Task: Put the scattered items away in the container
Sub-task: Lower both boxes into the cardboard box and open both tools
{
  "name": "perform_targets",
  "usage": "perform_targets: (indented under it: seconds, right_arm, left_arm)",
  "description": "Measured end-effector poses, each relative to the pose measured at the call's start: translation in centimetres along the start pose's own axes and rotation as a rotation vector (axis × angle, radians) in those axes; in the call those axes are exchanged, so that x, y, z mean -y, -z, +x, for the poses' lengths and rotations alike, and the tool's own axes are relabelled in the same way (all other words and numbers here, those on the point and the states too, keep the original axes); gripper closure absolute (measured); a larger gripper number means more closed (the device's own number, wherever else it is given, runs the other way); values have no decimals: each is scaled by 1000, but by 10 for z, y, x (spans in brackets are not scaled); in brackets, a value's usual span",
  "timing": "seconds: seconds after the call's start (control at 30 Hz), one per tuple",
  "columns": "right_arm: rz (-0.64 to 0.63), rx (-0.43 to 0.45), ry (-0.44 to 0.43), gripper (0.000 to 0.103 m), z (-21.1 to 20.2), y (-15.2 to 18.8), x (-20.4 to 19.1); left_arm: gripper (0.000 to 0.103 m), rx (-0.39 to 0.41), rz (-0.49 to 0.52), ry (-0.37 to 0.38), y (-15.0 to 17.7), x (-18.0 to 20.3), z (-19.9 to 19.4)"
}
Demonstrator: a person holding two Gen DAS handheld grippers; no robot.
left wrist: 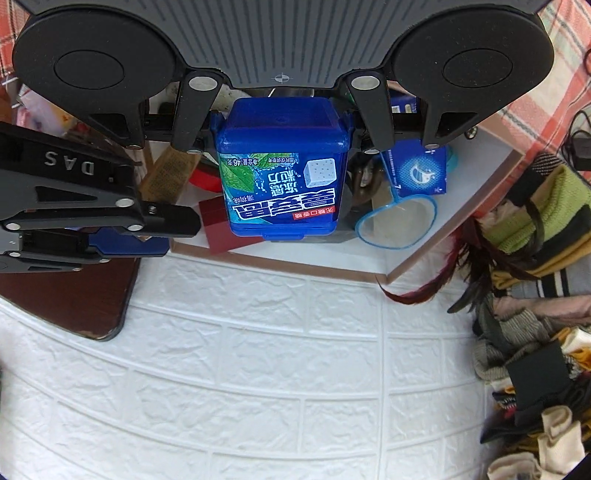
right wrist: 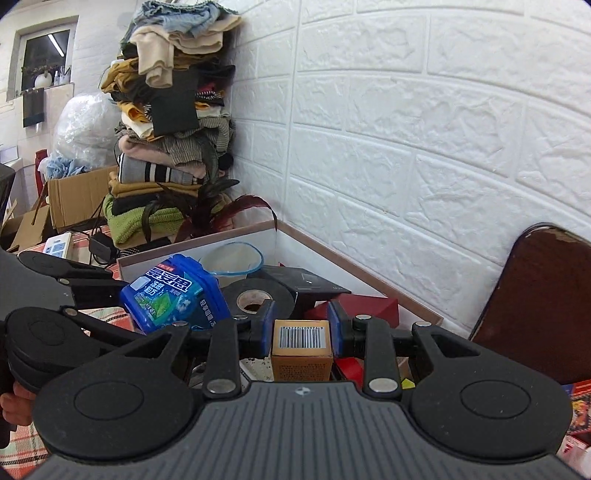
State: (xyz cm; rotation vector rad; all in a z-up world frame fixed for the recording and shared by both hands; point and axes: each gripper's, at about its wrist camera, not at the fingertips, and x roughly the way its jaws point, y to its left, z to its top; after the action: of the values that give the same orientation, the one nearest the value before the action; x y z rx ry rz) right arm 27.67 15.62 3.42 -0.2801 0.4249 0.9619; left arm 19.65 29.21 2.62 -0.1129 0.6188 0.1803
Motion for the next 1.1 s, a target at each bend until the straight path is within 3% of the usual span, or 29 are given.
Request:
perform_targets:
  seconds: [0.07,0.1,0.13,0.17,0.57,0.7,0.77,0.9,0.97,1.03,1.1]
  right_arm:
    - [1,1,3,68,9,3,2]
    - [0,11,18,58,12,5,2]
    - [1,26,40,36,13,6,3]
    - [6,46,66,31,13,9,4]
    - [74,29,82,33,7,31,23]
    - [78,12,84,39,4,36,25]
    - [76,4,86,46,2,39,25]
    - [68,6,65,47,-7,45,23]
    - [42,-1,58,55,-9,47,19]
    - [4,-12,42,75,-10,47,12]
    - [-40,-24,38,74,-7,47,4]
  left_arm:
    - [41,-7,-6,-10,1,0,7]
    - [31,-8,-8,-19,2,0,9]
    - [19,3,-11,-43,3,0,10]
    - [14,15,-7,-61,4,1,10]
    - [13,11,-17,-87,11,-4,8]
    - [13,8,-16,-94,13,-4,7]
    - [13,7,-14,-98,15,-4,6]
    - [13,4,-16,-103,19,-4,6]
    - [13,-3,-22,-107,20,-4,8]
    - [13,-4,-21,-112,21,-4,8]
    - [13,-5,-25,-114,22,-4,9]
